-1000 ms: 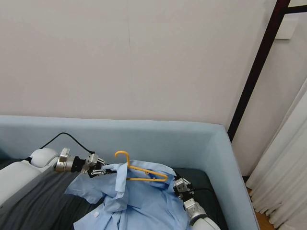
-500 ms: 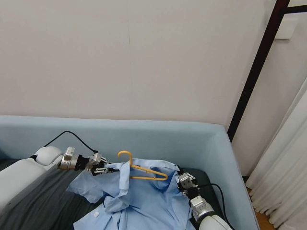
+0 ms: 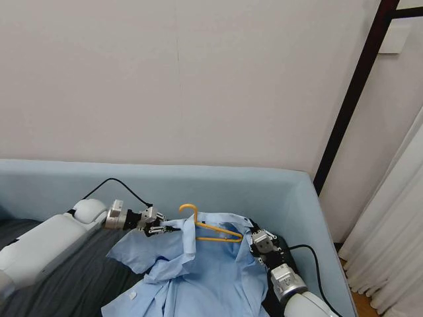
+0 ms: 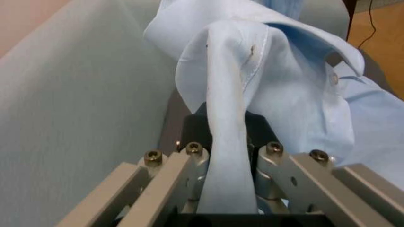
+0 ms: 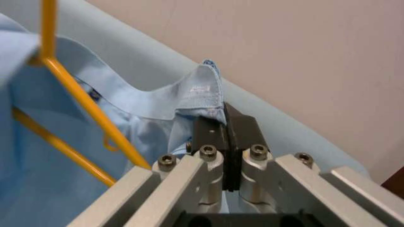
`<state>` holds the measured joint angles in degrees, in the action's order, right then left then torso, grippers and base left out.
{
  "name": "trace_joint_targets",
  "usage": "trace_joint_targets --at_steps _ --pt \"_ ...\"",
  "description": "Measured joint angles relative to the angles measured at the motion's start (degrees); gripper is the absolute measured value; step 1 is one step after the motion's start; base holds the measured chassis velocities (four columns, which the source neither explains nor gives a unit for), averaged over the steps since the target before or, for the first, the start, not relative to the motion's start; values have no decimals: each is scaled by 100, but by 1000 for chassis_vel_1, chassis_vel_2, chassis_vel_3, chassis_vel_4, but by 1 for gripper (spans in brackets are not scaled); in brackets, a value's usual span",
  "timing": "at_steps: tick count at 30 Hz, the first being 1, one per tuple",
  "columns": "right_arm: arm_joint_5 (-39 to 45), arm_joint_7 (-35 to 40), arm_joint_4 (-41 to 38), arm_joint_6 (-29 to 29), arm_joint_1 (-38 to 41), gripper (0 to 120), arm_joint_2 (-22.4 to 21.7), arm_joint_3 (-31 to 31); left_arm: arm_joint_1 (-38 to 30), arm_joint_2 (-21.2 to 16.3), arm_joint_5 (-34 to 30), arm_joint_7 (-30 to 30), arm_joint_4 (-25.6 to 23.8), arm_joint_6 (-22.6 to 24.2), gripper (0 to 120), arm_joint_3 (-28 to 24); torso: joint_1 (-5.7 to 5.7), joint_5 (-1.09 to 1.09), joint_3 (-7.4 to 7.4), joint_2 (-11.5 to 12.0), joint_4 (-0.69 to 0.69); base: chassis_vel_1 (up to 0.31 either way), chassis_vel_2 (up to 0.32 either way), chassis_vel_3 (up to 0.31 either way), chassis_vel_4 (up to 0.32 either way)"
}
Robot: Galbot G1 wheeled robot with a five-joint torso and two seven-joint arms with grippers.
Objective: Pick up the clothes from the sofa and hang them on the clothes hanger.
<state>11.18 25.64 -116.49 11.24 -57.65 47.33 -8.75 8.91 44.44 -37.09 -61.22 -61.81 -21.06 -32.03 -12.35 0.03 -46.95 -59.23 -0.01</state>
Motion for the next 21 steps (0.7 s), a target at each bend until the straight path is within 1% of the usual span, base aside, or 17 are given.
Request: trace_joint_targets --at_steps 5,6,9,10,11,14,21 --pt "173 -54 -287 87 6 0 -366 87 -144 346 62 148 3 54 8 -230 0 0 0 0 0 0 0 0 0" --pt "173 -54 -287 87 6 0 -366 87 -144 346 62 148 3 54 8 -230 0 0 0 0 0 0 0 0 0" --pt "227 -104 -386 98 -28 0 -493 144 -226 550 57 184 124 77 8 -357 0 0 0 0 2 0 0 0 0" --pt "236 -119 -423 105 -51 0 -526 168 -270 648 57 186 190 78 8 -411 0 0 0 0 0 0 0 0 0" --pt "236 -119 -423 105 -51 0 -526 168 -270 648 57 186 190 78 8 -411 0 0 0 0 0 0 0 0 0" --pt "228 -198 -530 123 -63 0 -596 178 -312 838 18 234 301 93 8 -433 0 0 0 0 0 0 0 0 0" --pt "109 -355 -707 118 -40 0 -715 157 -312 1028 -134 339 314 190 8 -432 0 -1 0 0 0 0 0 0 0"
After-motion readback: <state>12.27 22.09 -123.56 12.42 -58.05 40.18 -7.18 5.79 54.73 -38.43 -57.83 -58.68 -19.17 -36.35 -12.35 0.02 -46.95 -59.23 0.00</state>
